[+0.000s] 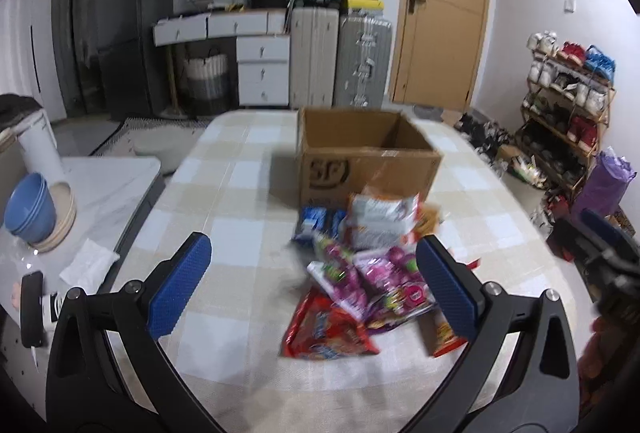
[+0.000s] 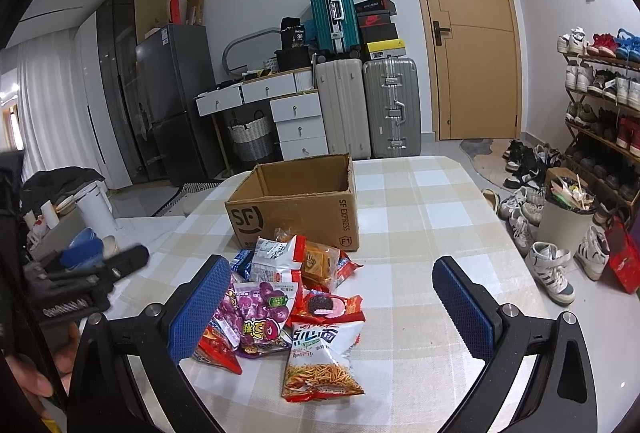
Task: Organize snacks
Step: 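Grasp the red chip bag with the left tool while the right tool grasps the white noodle bag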
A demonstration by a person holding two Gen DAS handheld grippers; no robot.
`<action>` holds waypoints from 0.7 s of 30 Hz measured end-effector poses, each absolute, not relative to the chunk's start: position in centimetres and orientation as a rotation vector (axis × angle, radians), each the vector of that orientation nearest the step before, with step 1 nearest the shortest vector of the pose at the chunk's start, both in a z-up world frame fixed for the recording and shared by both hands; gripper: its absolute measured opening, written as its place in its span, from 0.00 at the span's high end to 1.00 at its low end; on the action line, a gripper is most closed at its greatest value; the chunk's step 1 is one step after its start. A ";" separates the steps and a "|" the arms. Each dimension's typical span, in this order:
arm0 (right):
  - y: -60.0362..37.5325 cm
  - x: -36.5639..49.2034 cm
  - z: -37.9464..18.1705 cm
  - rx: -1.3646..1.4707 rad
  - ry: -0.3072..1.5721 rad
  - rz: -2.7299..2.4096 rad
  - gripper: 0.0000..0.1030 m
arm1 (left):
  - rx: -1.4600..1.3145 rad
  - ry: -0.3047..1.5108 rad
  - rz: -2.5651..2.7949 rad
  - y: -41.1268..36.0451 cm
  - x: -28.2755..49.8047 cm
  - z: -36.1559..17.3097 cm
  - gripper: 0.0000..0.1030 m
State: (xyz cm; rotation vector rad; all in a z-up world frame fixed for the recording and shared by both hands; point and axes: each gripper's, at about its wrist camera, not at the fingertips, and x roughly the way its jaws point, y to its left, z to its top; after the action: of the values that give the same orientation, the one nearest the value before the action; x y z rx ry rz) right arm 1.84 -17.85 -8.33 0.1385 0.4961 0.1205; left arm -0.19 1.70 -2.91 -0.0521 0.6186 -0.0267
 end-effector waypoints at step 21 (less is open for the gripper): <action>-16.8 5.1 -15.6 0.089 0.653 0.191 0.00 | -0.082 0.876 -0.180 1.3 3.9 -14.3 0.10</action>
State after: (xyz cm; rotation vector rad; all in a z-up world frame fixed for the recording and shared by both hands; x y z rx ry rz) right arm 5.14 -16.77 -15.59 0.0890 0.6530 0.1913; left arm 3.93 1.29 -14.30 -0.0823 0.8757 -0.1801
